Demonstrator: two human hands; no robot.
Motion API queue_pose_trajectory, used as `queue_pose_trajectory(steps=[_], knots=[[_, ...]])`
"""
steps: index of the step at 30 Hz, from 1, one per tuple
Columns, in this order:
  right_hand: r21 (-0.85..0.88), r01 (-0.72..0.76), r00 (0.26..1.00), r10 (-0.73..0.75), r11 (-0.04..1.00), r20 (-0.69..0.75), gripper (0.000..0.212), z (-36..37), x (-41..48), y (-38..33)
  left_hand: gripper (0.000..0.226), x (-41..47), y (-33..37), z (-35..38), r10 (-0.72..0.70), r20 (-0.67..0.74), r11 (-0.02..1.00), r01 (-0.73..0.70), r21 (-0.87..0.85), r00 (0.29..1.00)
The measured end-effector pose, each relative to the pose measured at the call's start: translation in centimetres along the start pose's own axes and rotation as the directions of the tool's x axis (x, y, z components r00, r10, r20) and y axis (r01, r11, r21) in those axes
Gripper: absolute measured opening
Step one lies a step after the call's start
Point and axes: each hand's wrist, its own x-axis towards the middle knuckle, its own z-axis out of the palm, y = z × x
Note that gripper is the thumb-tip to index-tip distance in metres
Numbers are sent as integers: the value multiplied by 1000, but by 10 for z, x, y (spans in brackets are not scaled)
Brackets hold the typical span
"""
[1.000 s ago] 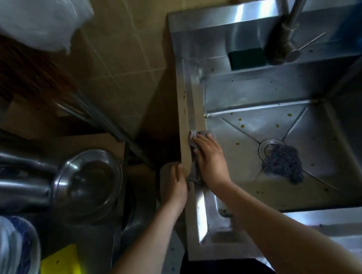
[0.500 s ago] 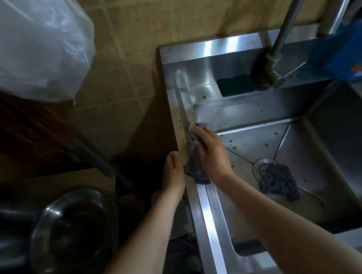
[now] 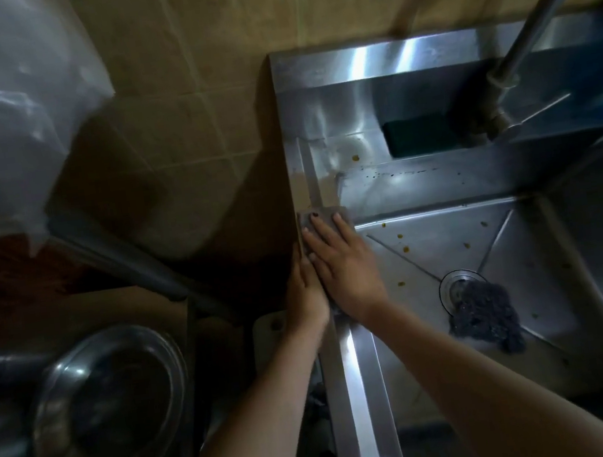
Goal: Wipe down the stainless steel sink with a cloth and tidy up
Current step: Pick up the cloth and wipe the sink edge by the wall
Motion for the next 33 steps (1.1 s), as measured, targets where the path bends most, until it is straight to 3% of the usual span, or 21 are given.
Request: queue_pose_trajectory(steps=[3,10,14,19,22,25,30,33], knots=[[-3,3,1000,-3,1000,-4,44,1,12,3,41,-1,5,0,52,38,994,-48,-101,998],[-12,30,999,-30,999,-10,43,0,51,15,45,2,5,-11,-40,129,994,26,106,991],[24,15,1000,-15,1000,-25,43,-1,65,19,46,-5,5,-9,23,62,975,-36,221,998],[122,-16,1000,18,992,-12,42,-2,35,12,48,-6,5,-6,-17,70,998,12,66,997],[139,-10,1000,14,990,-27,40,-2,9,8,49,-4,6,-5,16,29,989,-20,144,999],[101,-12,1000,14,995,-21,41,-2,3,5,55,-4,6,-5,41,21,983,-44,179,999],[48,45,999,-46,998,8,42,-2,25,12,43,-4,5,-6,98,52,983,-104,149,994],[23,66,998,-66,998,1,43,-1,48,19,41,-8,6,-6,101,43,967,-108,231,994]])
